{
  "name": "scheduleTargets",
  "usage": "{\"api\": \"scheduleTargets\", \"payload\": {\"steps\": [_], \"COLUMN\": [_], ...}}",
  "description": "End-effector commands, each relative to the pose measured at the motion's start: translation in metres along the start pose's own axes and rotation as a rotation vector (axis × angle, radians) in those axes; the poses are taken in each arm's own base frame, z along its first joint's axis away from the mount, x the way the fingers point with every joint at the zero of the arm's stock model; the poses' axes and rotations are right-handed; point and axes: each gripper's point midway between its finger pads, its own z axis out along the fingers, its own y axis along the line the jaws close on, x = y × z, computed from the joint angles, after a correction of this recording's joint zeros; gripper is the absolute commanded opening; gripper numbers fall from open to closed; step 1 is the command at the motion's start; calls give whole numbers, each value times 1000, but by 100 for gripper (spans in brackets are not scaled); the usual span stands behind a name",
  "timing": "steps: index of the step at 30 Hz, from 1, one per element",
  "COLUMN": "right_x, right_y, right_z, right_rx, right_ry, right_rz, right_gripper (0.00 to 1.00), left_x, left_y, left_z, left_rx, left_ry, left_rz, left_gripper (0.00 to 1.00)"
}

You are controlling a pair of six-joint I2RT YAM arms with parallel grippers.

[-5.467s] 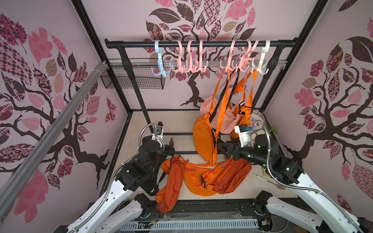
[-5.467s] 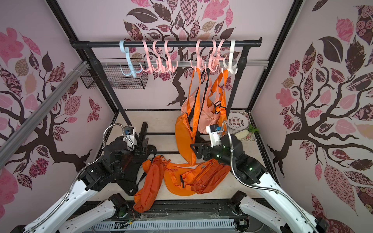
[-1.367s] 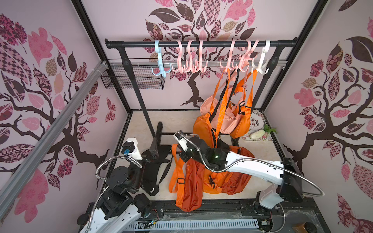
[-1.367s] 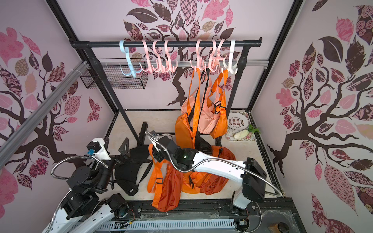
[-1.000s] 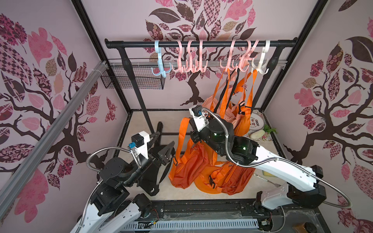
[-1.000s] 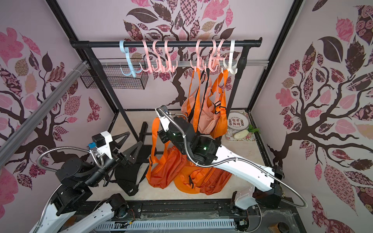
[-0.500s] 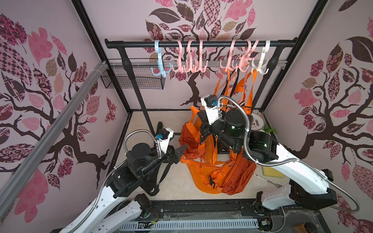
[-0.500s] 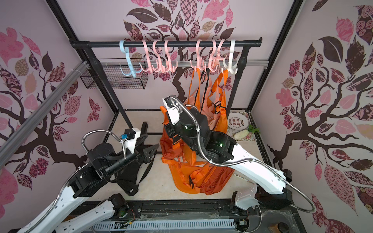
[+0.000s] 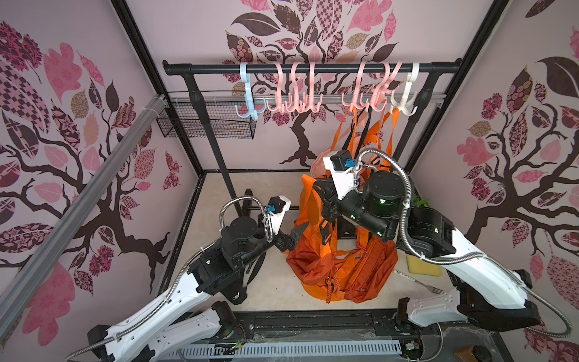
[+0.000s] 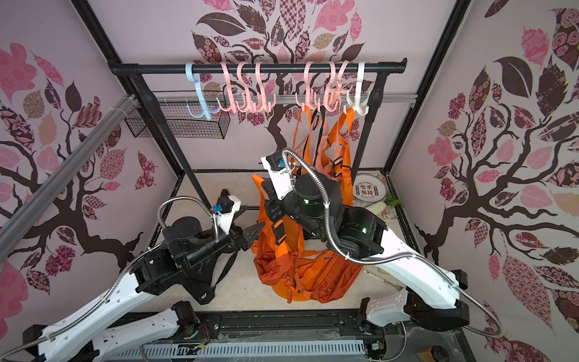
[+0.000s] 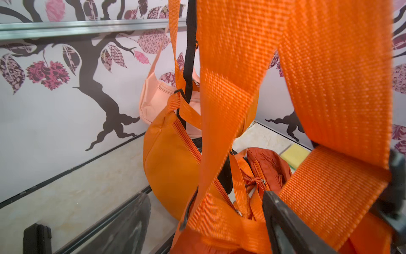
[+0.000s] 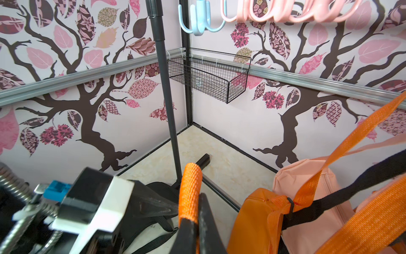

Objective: Hang the bag on a hook
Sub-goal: Pick up the bag from the center of the board.

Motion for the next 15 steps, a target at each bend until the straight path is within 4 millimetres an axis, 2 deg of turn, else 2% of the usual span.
{"api": "scheduleTargets", "payload": {"steps": [1,4,8,12,15], "right_x": [-16,-17,-21,-20,-15], "right_y": [1,0,3,6,1], "right_z": [-24,-31,-41,-48,-47], "right_rx": [-51,-61,-102,-133,-101], "right_ry": [-59,-66,-67,-58,-44], "right_rz": [66,78,92,97,74], "right_gripper": [0,0,0,0,0], "left_x": [-14,-9,-11,-21,-31], "left_y": [7,10,24,35,35], "left_z": [-1,3,5,2,-4], "left_rx": [-42,-63,-149,-217,-215], "left_ry": [-54,-28,-19,-14,-28], "left_rz": [-27,-9,51,112,133], "left_gripper": [78,68,53,28,12]}}
